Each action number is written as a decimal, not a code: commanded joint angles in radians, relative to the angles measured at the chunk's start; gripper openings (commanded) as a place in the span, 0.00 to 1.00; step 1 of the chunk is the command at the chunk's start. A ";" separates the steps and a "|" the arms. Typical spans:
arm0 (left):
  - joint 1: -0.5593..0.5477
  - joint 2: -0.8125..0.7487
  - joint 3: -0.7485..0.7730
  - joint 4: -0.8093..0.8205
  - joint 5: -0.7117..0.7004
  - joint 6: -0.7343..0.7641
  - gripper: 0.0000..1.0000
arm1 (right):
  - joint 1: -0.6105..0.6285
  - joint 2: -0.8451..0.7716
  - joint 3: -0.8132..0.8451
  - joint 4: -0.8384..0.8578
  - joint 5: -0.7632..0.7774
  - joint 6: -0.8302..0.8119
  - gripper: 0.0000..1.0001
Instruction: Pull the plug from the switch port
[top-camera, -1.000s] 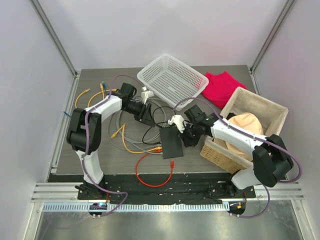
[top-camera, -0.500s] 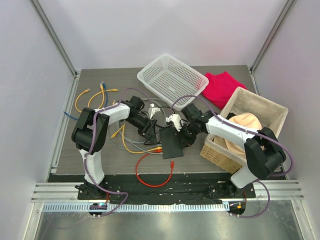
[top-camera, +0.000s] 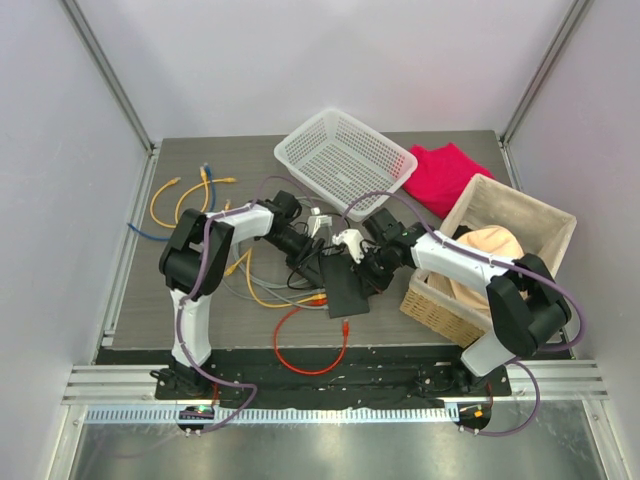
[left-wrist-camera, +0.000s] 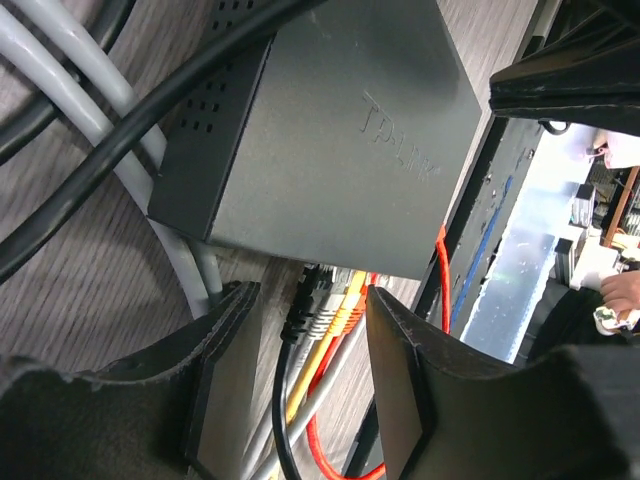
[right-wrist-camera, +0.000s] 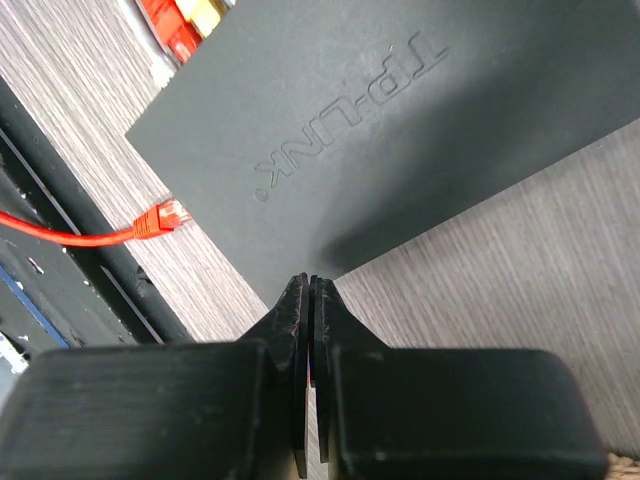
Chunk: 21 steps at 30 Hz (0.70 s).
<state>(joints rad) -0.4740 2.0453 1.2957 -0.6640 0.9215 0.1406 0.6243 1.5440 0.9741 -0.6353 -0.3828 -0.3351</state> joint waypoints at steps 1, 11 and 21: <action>-0.014 0.013 0.030 0.029 -0.019 -0.009 0.51 | 0.003 -0.039 -0.015 0.023 0.004 0.021 0.01; -0.035 0.067 0.036 0.046 -0.029 -0.042 0.41 | 0.002 -0.005 -0.023 0.051 -0.016 0.062 0.01; -0.032 0.111 0.082 -0.028 0.115 0.025 0.47 | 0.002 0.005 -0.017 0.065 -0.013 0.065 0.01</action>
<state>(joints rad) -0.4988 2.1174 1.3457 -0.6662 0.9894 0.0952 0.6247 1.5497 0.9459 -0.5976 -0.3859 -0.2821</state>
